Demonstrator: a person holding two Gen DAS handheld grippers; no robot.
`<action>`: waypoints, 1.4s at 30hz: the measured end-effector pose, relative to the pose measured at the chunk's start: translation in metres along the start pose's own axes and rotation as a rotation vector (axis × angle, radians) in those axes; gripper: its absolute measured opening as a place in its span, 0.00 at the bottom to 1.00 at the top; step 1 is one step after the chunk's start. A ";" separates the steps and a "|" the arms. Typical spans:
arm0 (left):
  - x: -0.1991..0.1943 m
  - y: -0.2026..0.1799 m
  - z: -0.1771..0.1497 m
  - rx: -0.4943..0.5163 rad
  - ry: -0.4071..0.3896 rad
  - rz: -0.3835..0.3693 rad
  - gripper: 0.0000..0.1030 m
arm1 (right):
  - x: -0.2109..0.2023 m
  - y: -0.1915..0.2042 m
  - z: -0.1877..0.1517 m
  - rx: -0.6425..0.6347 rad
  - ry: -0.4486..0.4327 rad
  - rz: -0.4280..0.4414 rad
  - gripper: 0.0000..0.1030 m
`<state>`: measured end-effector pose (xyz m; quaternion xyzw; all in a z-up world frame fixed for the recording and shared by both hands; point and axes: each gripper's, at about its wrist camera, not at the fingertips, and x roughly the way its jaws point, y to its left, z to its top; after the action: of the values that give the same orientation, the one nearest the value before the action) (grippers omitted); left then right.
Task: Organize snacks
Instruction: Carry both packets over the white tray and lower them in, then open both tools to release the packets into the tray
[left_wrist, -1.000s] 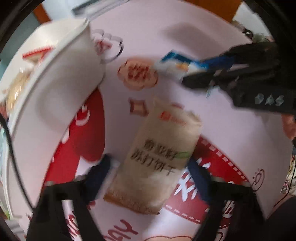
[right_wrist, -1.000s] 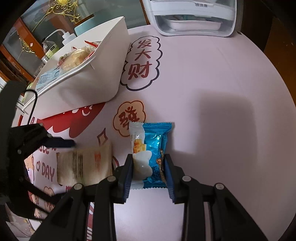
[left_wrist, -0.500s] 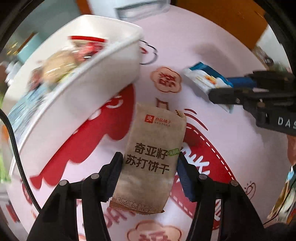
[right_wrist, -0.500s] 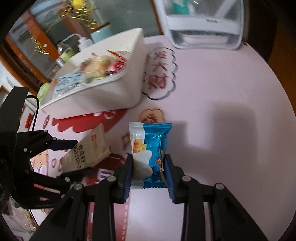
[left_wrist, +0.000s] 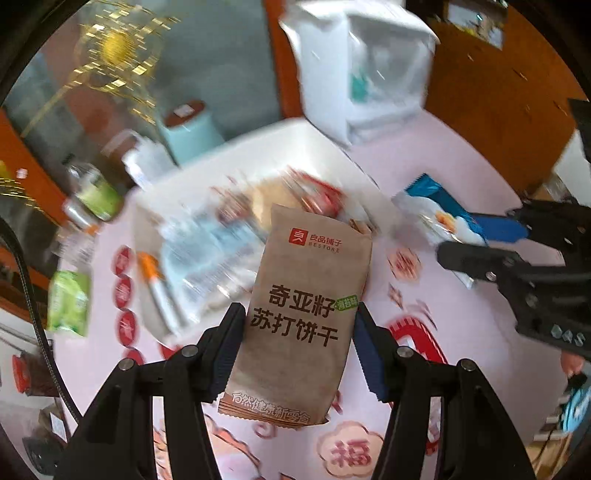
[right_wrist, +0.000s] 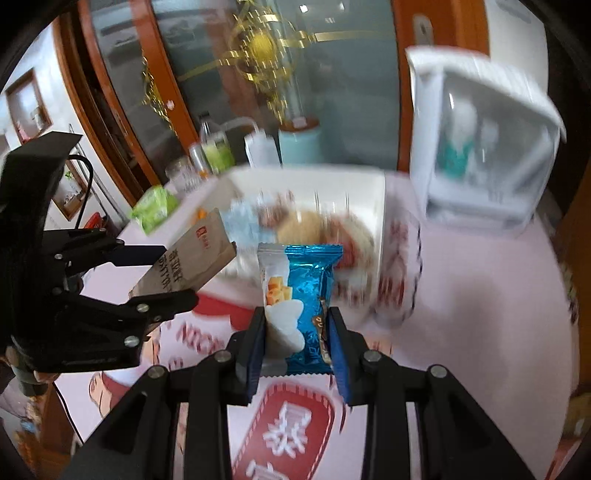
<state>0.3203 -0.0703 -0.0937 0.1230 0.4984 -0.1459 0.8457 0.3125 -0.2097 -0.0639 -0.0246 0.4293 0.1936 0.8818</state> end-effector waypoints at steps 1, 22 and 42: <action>-0.006 0.008 0.009 -0.014 -0.017 0.014 0.55 | -0.003 0.002 0.008 -0.005 -0.017 -0.006 0.31; 0.009 0.092 0.086 -0.267 -0.118 0.103 0.55 | 0.037 -0.003 0.099 0.128 -0.097 -0.082 0.32; 0.068 0.108 0.065 -0.303 0.028 0.083 0.88 | 0.093 -0.007 0.070 0.182 0.092 -0.096 0.63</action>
<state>0.4436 -0.0015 -0.1159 0.0165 0.5210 -0.0321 0.8528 0.4190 -0.1717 -0.0916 0.0262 0.4834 0.1098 0.8681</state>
